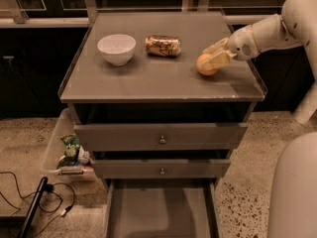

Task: Place orange into bottom drawer

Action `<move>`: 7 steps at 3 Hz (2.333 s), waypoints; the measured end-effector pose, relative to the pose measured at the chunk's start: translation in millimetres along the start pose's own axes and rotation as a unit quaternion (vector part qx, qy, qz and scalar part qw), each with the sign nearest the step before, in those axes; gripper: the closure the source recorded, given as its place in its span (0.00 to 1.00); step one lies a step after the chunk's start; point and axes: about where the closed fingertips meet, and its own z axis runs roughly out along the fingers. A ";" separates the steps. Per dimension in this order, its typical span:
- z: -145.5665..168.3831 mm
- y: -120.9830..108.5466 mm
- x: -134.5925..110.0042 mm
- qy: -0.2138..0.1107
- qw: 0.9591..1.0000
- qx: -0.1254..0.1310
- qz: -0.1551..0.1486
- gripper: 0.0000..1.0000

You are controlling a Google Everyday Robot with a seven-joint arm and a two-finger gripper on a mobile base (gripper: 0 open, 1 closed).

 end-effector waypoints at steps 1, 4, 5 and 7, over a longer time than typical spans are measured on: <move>0.2 0.1 -0.1 0.000 1.000 0.000 0.000 1.00; -24.9 54.2 -14.6 -0.028 0.997 -0.024 -0.061 1.00; -47.7 91.2 -15.4 -0.038 0.994 -0.025 -0.095 1.00; -77.8 163.2 32.5 -0.010 0.993 0.002 -0.114 1.00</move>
Offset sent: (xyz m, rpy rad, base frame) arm -0.0025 0.0036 0.0022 0.0074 -0.0040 0.0117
